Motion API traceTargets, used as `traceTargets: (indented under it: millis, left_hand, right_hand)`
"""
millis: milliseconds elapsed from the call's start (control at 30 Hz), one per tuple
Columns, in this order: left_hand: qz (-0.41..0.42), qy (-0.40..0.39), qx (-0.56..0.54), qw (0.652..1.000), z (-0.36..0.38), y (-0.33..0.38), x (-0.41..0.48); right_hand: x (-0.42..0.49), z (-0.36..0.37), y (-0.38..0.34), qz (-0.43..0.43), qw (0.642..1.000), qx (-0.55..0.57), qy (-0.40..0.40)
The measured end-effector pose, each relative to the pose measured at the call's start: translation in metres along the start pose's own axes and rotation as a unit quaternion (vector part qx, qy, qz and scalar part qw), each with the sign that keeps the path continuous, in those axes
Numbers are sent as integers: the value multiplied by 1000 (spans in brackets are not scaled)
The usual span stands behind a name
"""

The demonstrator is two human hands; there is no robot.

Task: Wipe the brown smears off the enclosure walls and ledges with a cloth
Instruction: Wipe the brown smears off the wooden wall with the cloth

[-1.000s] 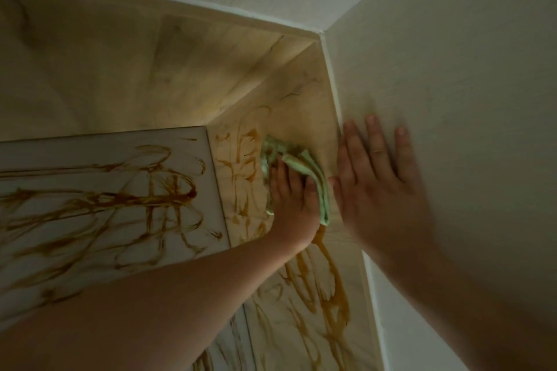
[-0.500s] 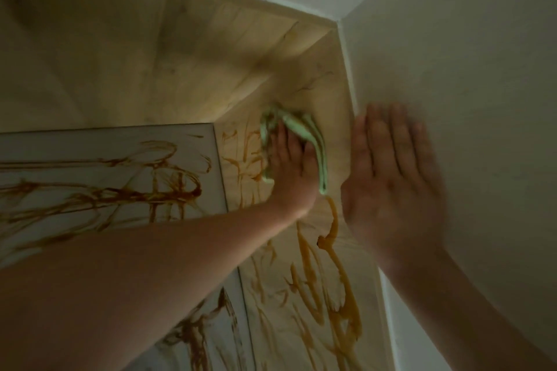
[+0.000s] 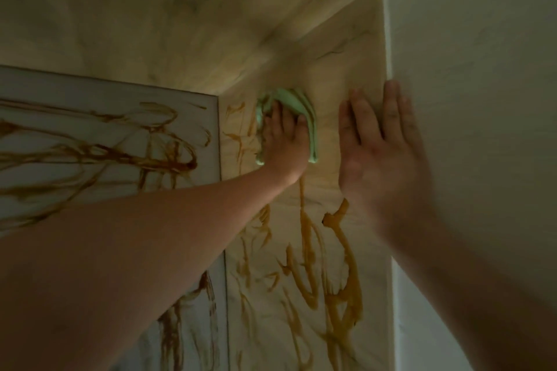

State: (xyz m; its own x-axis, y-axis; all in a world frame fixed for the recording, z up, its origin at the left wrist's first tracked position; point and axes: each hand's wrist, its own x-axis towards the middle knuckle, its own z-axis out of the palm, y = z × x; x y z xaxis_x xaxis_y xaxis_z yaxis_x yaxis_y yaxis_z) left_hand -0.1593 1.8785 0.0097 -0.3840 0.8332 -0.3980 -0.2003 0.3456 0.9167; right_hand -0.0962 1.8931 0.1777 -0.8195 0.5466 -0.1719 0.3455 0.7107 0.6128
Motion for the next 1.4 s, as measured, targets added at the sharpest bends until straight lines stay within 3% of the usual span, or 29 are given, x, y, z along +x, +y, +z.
traceTargets:
  millis: [167,267,400,500,567,700,833,867,967,1067,1133,1200,1300,1400]
  left_hand:
    - [65,-13,8,998,13,15,-33]
    - [107,-20,79,991,36,11,-63]
    - [113,-29,74,990,71,-11,-129]
    - [188,-6,110,976,88,-36,-195]
    - [184,-58,134,972,89,-50,-221]
    - [263,-22,193,945,73,-25,-185]
    - [221,-21,228,948,70,3,-164]
    - [235,-2,210,949,78,-3,-181]
    - [176,14,97,979,94,-30,-255]
    - [264,-28,81,961,128,-72,-316]
    - [231,-59,92,967,139,-93,-337]
    - [214,-53,112,969,140,-101,-340]
    - [275,-17,111,955,128,-81,-311]
    - [102,-27,70,992,109,-59,-280]
  right_hand:
    - [-15,-28,14,-10,999,18,-26]
    - [-56,-47,22,-3,1000,-10,-5]
    - [-121,-44,17,4,998,-56,-11]
    - [-154,-41,5,11,998,-63,-13]
    - [-172,-47,-1,25,998,-59,-21]
    - [-196,-52,1,33,998,-60,11]
    - [-220,-53,6,27,997,-67,40]
    - [-227,-54,5,28,997,-65,39]
    - [-250,-58,0,27,997,-70,35]
    - [-279,-57,-10,22,998,-63,22]
    - [-298,-55,-17,14,998,-56,9]
    - [-311,-54,-18,5,999,-51,0]
    - [-317,-51,-20,7,999,-50,4]
    - [-309,-48,-26,32,999,-35,13]
